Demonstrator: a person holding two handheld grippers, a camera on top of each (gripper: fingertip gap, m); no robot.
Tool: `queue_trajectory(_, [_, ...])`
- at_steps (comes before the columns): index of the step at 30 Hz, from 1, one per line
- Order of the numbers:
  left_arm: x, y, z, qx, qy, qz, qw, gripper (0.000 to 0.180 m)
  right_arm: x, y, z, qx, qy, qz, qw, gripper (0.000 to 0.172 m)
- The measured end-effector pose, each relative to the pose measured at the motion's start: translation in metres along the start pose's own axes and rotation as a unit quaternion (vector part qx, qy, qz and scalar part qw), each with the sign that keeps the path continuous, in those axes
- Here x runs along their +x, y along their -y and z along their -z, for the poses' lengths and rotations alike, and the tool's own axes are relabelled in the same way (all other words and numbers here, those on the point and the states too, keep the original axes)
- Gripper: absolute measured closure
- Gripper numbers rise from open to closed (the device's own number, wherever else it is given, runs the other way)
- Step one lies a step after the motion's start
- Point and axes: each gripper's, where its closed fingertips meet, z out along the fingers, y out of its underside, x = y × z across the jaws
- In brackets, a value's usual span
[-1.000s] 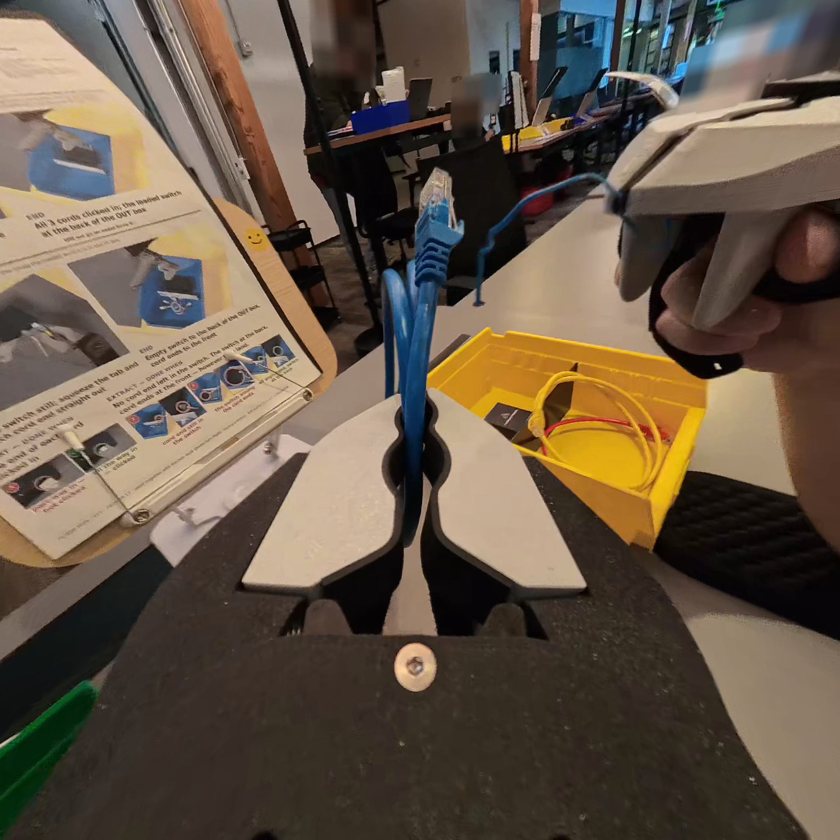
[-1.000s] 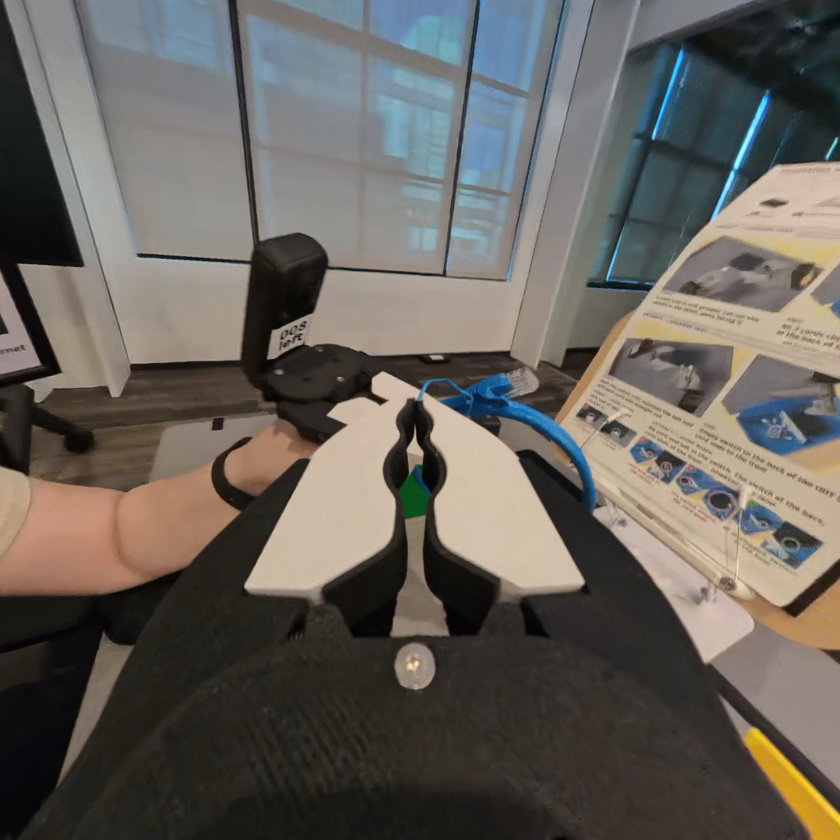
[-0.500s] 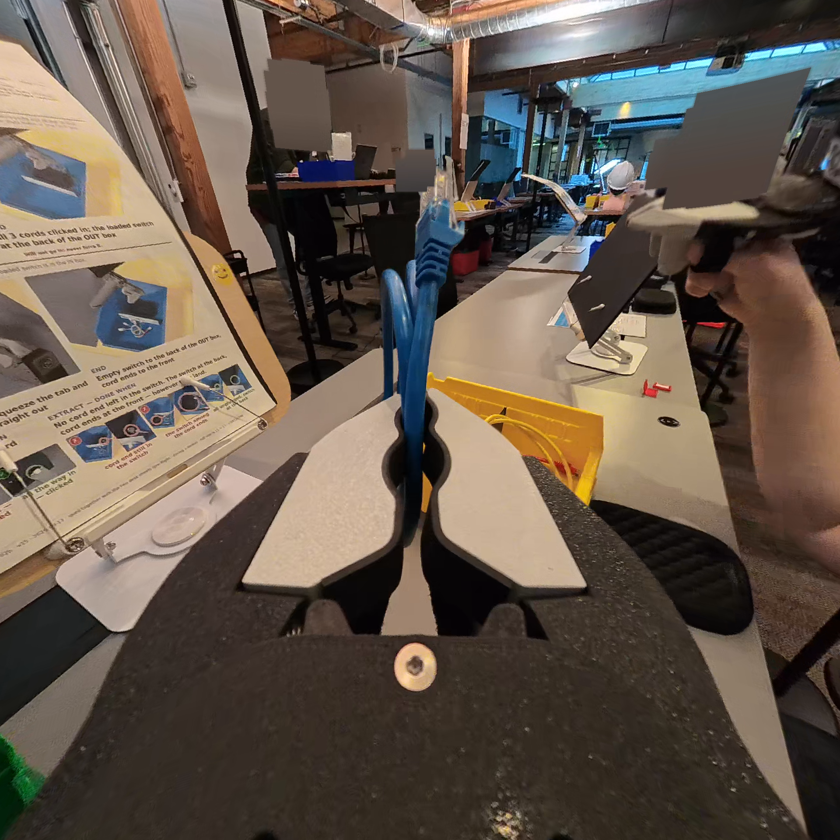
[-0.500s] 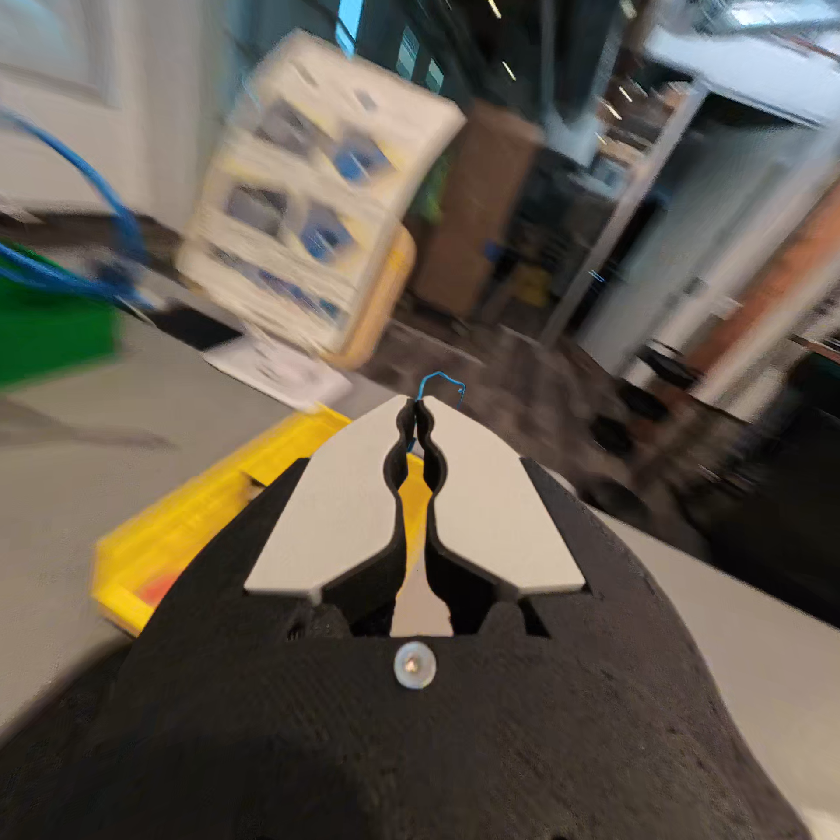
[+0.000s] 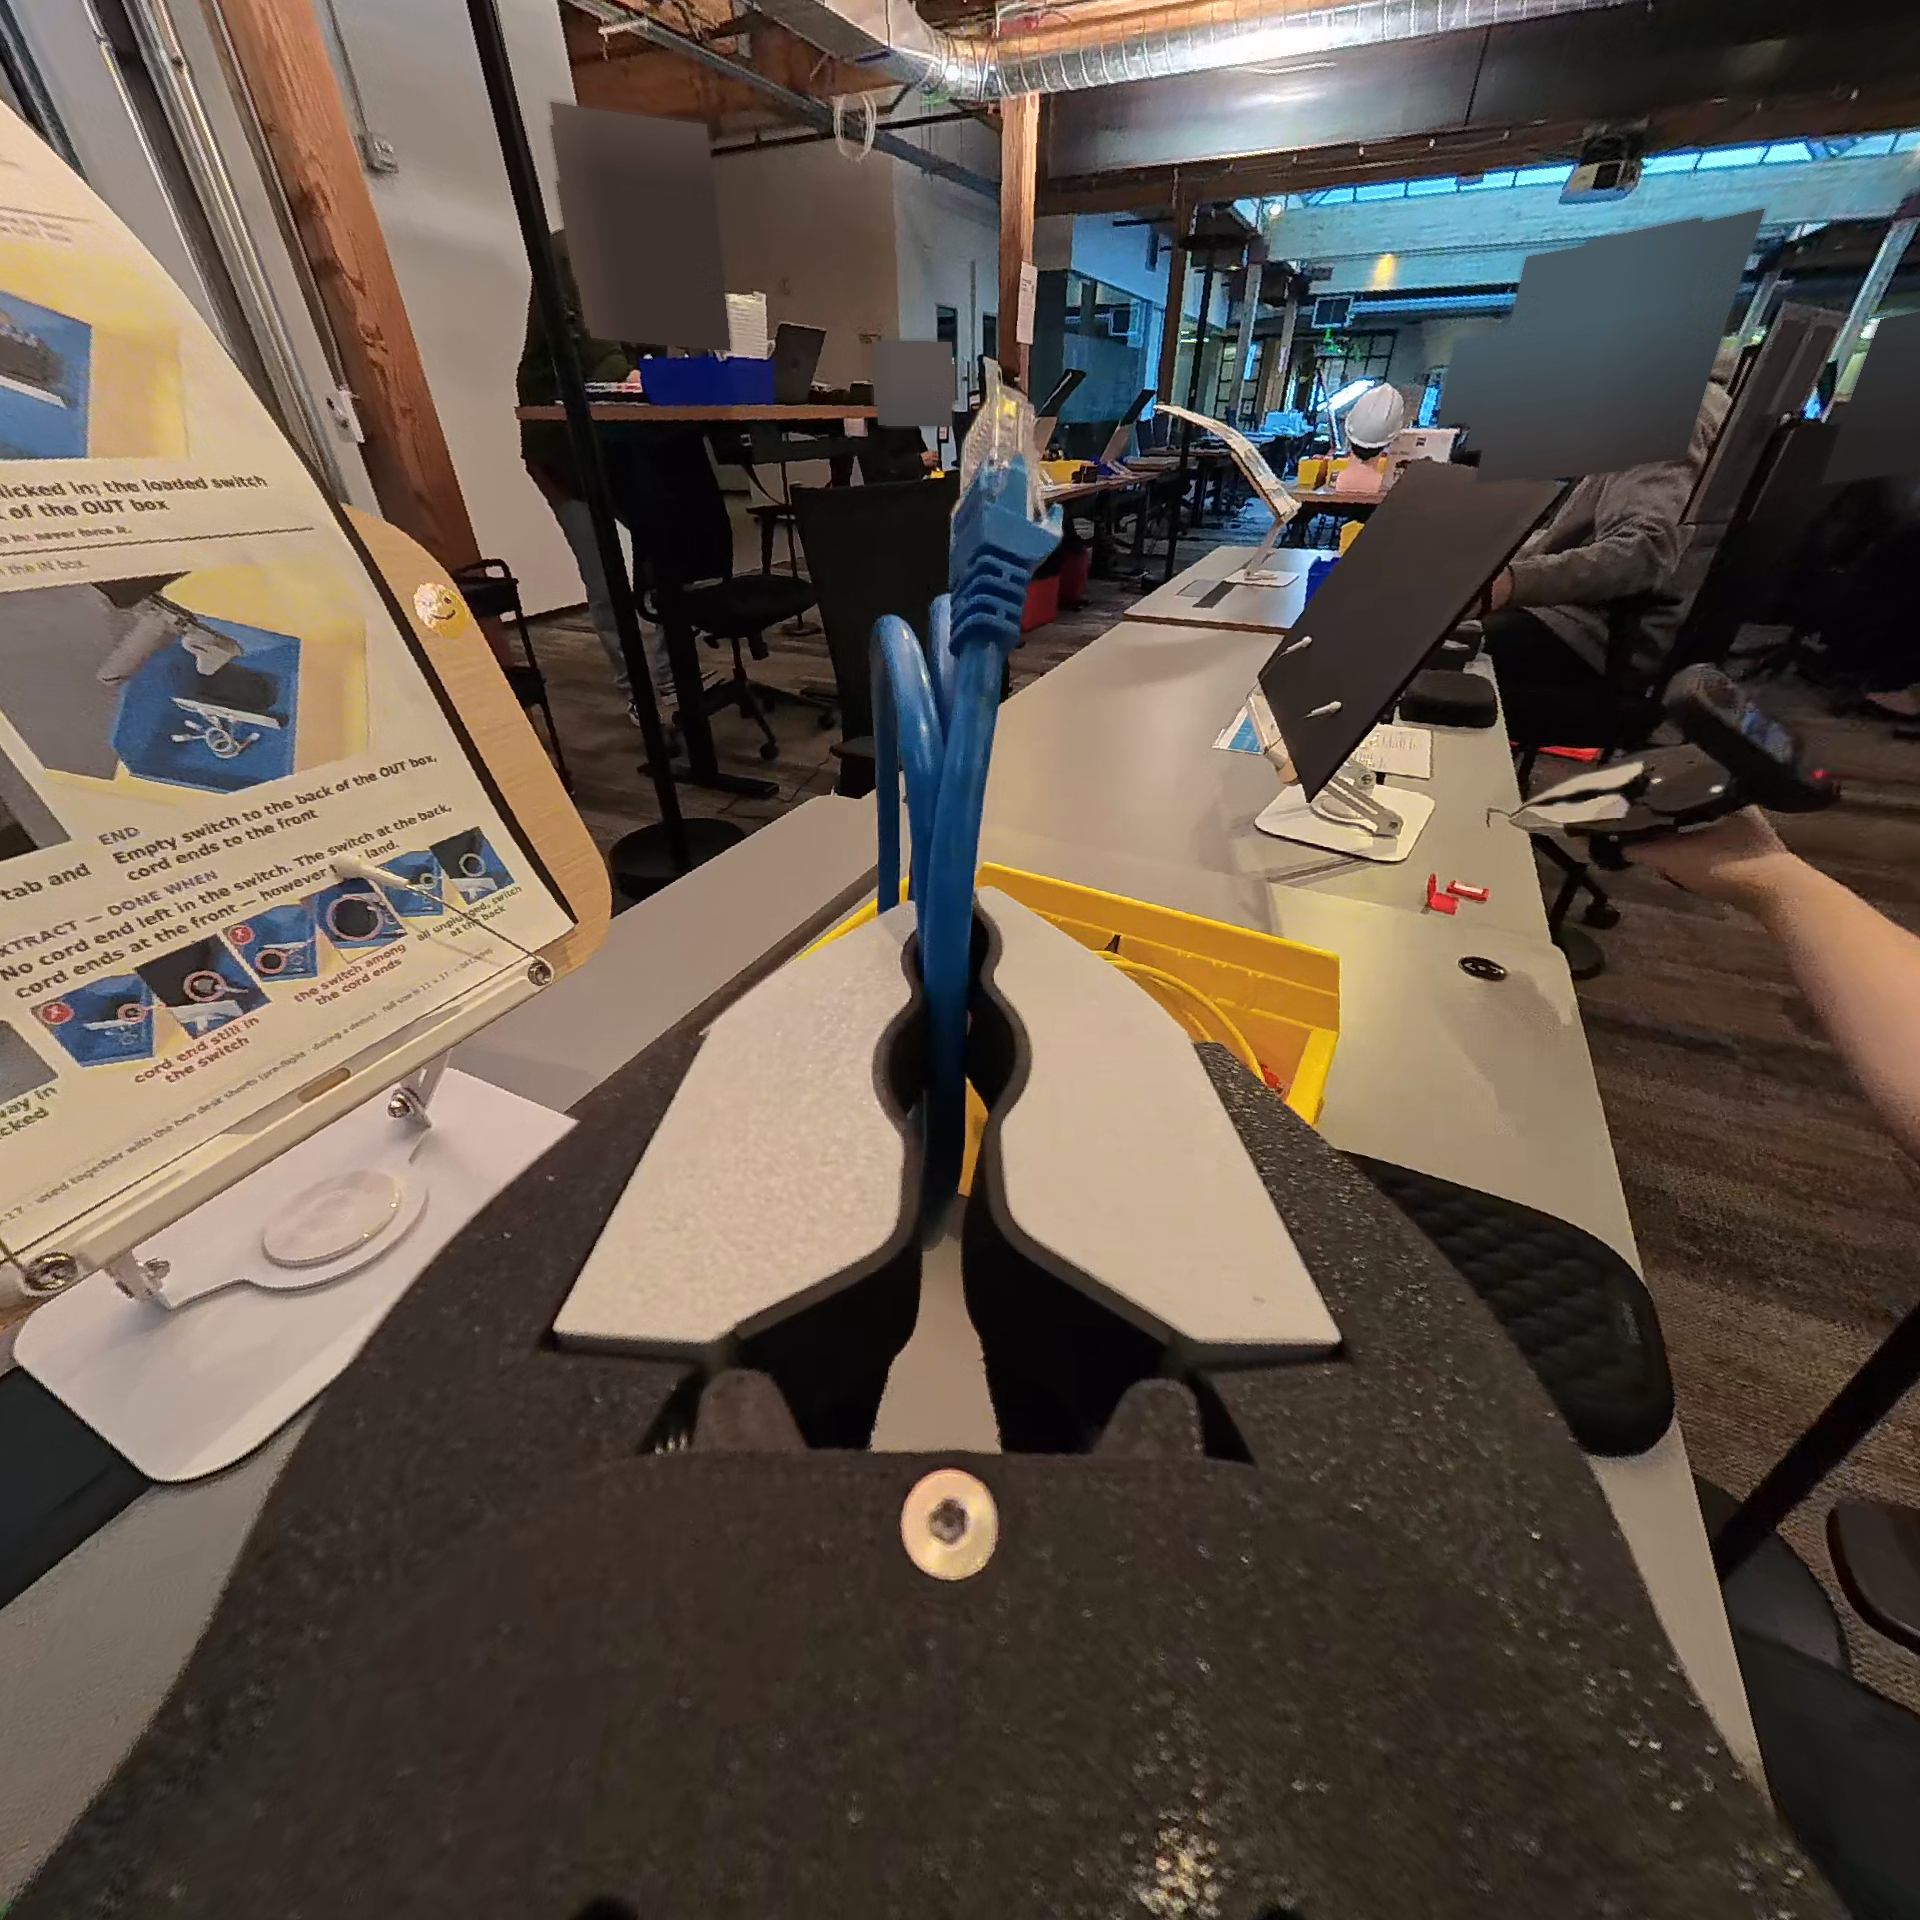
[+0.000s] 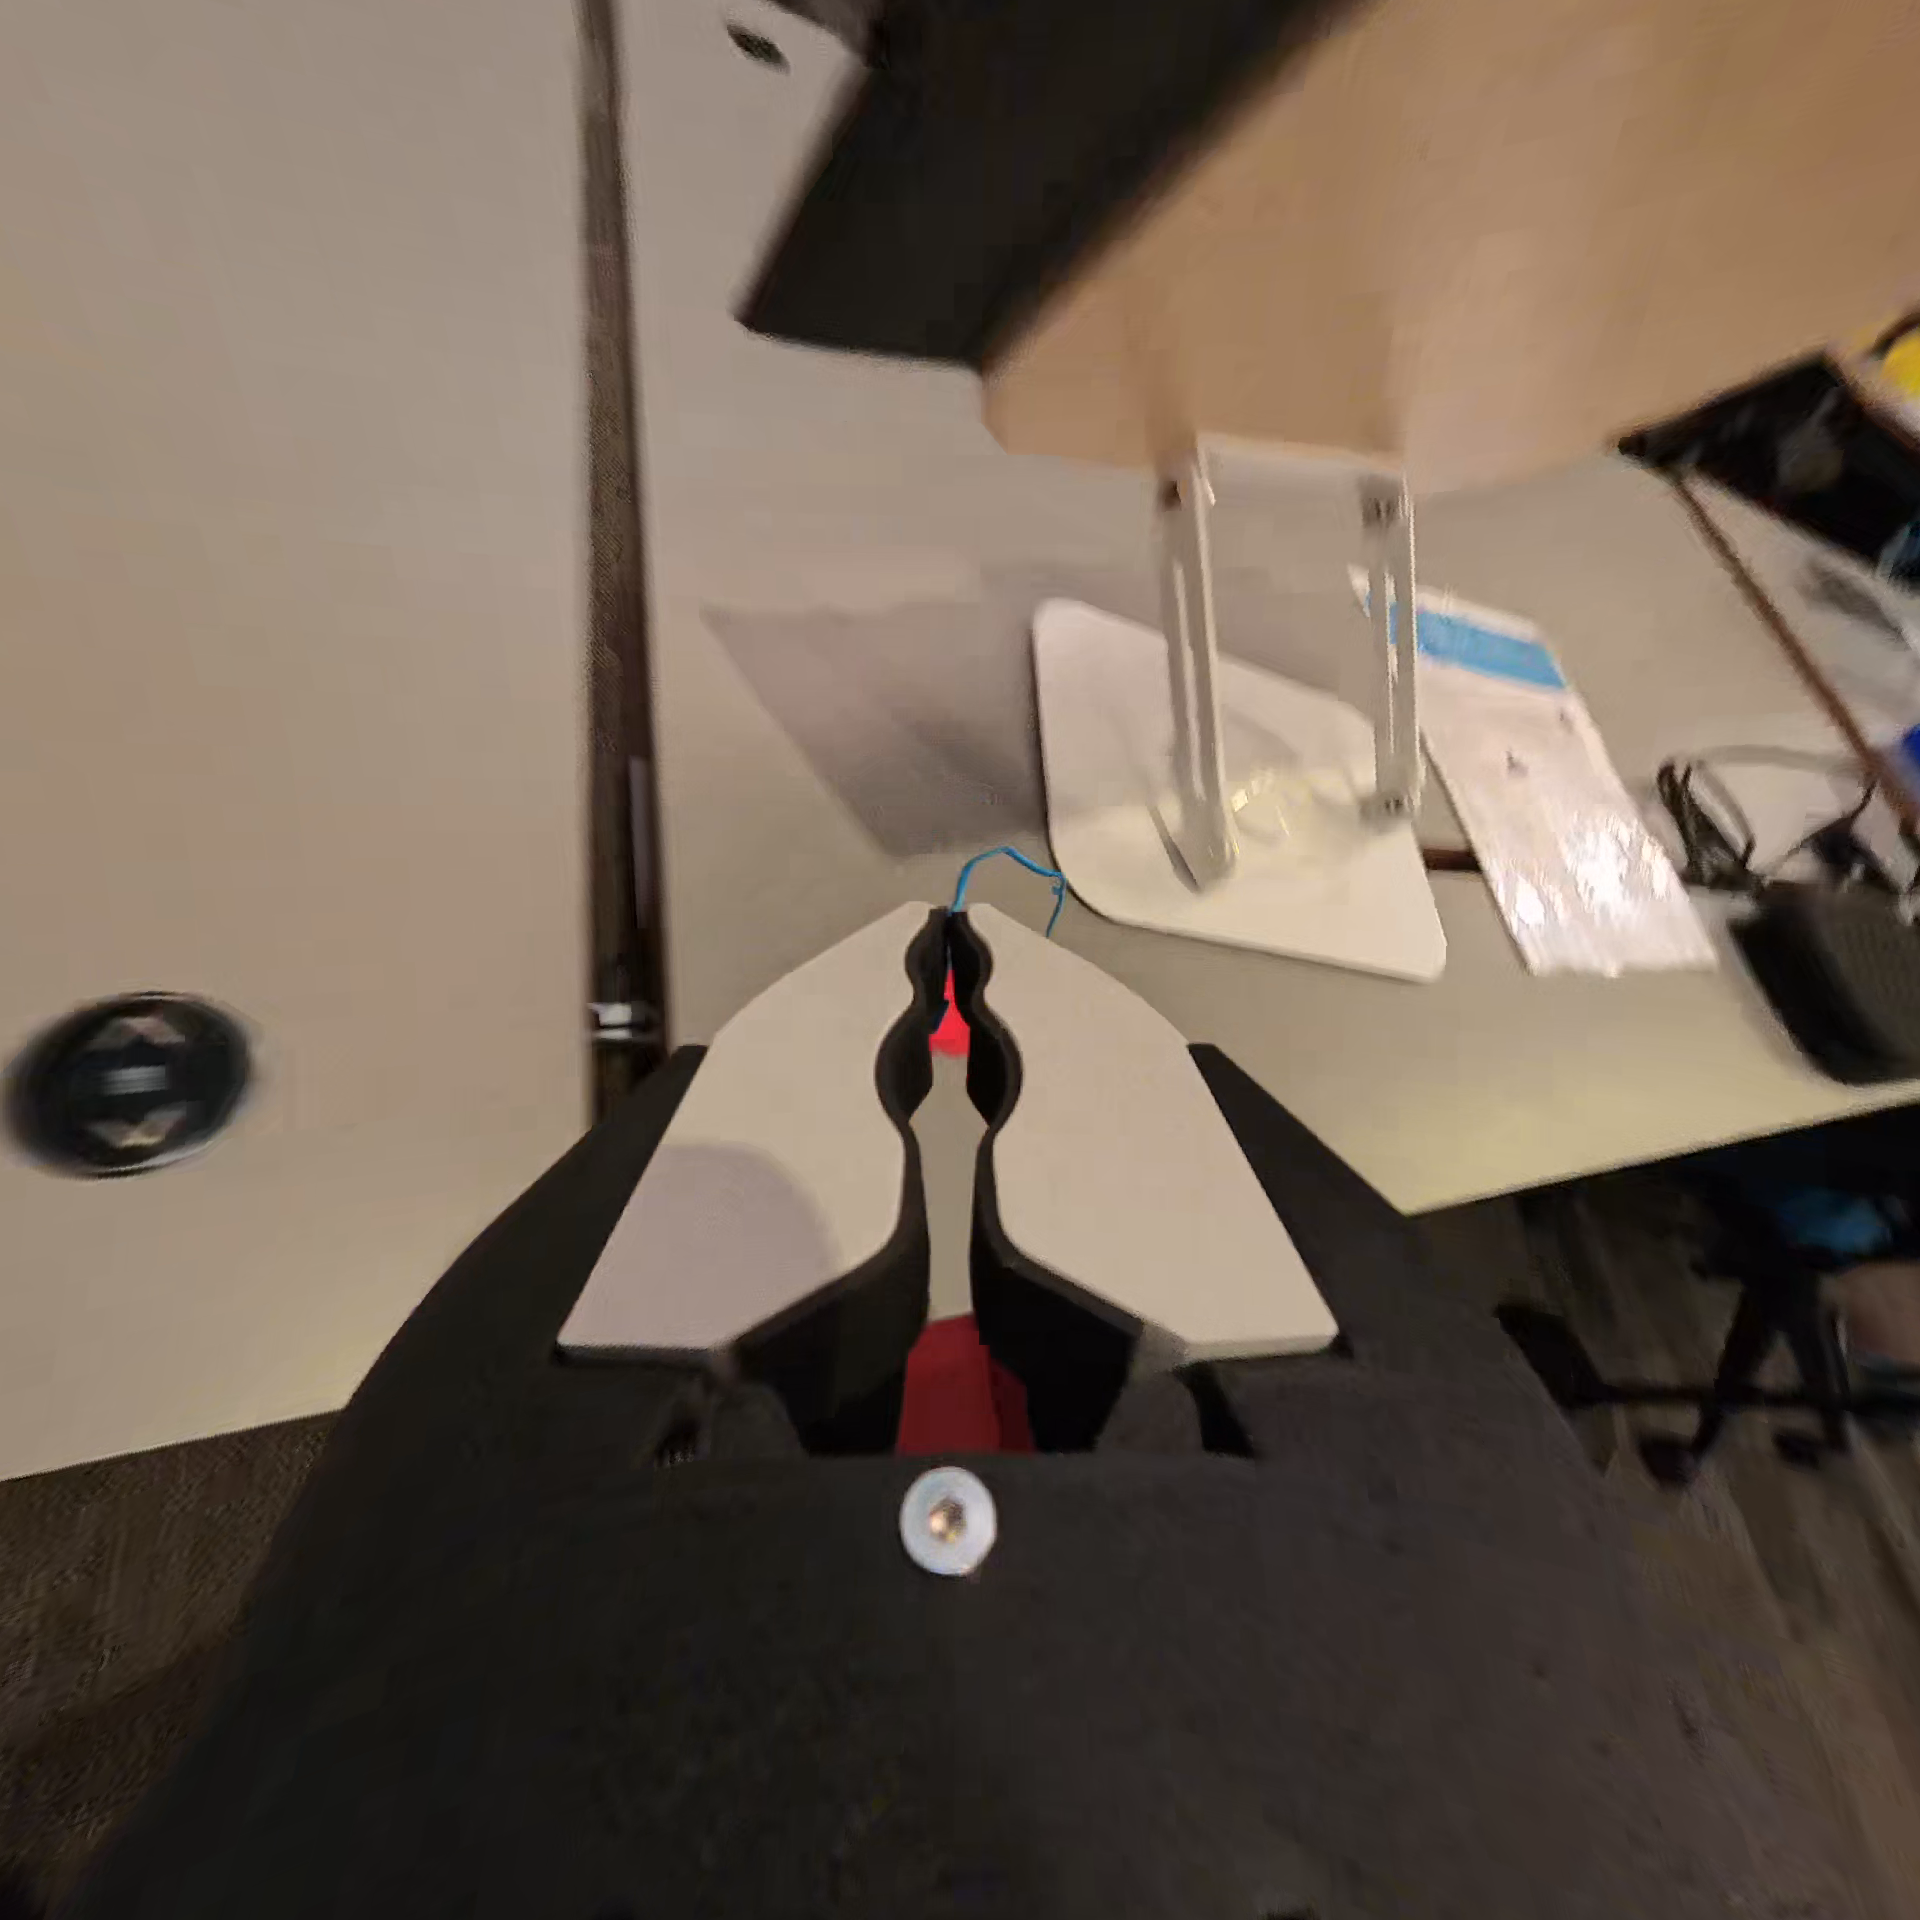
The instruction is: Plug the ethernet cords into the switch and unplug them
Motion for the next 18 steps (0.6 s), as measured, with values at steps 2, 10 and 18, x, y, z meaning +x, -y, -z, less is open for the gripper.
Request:
queue_trajectory(2, [0.001, -0.004, -0.005, 0.002, -0.002, 0.005, 1.0, 0.179, 0.027, -0.022, -0.021, -0.037, -0.003, -0.035, 0.999, 0.17])
queue_trajectory(10, [0.006, -0.029, -0.033, -0.032, -0.013, 0.017, 0.999, 0.179, 0.067, -0.088, -0.095, -0.139, 0.04, -0.096, 0.985, 0.17])
queue_trajectory(18, [0.01, -0.033, -0.037, -0.038, -0.02, 0.031, 0.999, 0.179, 0.055, -0.094, -0.103, -0.143, 0.104, -0.138, 0.975, 0.153])
